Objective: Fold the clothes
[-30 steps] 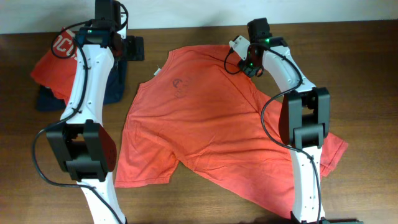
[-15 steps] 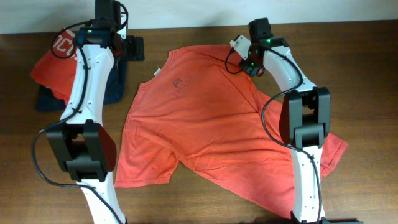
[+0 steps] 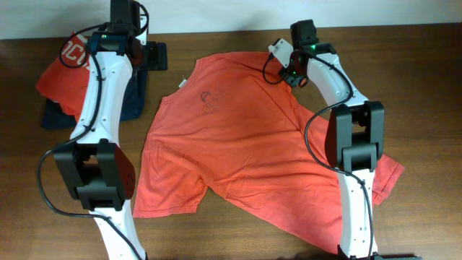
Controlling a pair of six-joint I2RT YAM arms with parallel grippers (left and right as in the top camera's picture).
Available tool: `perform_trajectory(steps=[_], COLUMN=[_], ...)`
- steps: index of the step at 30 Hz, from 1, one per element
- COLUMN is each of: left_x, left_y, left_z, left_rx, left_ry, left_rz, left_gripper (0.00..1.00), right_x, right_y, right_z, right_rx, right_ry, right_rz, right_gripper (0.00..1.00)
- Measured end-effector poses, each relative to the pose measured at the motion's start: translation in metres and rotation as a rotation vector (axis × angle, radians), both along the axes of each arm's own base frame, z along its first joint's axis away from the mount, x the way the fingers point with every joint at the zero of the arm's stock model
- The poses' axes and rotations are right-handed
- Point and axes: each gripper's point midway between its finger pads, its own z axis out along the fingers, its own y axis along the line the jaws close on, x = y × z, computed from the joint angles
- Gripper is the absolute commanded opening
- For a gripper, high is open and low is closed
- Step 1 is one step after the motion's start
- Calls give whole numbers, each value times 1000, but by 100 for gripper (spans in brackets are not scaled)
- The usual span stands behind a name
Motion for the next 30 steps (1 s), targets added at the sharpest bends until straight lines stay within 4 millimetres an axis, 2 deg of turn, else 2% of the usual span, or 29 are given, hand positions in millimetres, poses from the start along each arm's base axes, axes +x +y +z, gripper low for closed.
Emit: perform_trajectory(steps=[7, 14, 21, 30], left_x=[0, 0, 0, 0], left_y=[0, 0, 0, 0], left_z=[0, 0, 0, 0], left_rx=[0, 0, 0, 0], left_ry=[0, 0, 0, 0], left_rz=[0, 0, 0, 0], left_gripper=[99, 99, 99, 99], right_x=[29, 49, 75, 95], right_y=[4, 6, 8, 11], right_z=[32, 47, 73, 92], right_rx=[16, 28, 46, 61], right_ry=[-132, -230, -378, -501], right_rz=[0, 1, -1, 0], right_gripper=[4, 4, 4, 4])
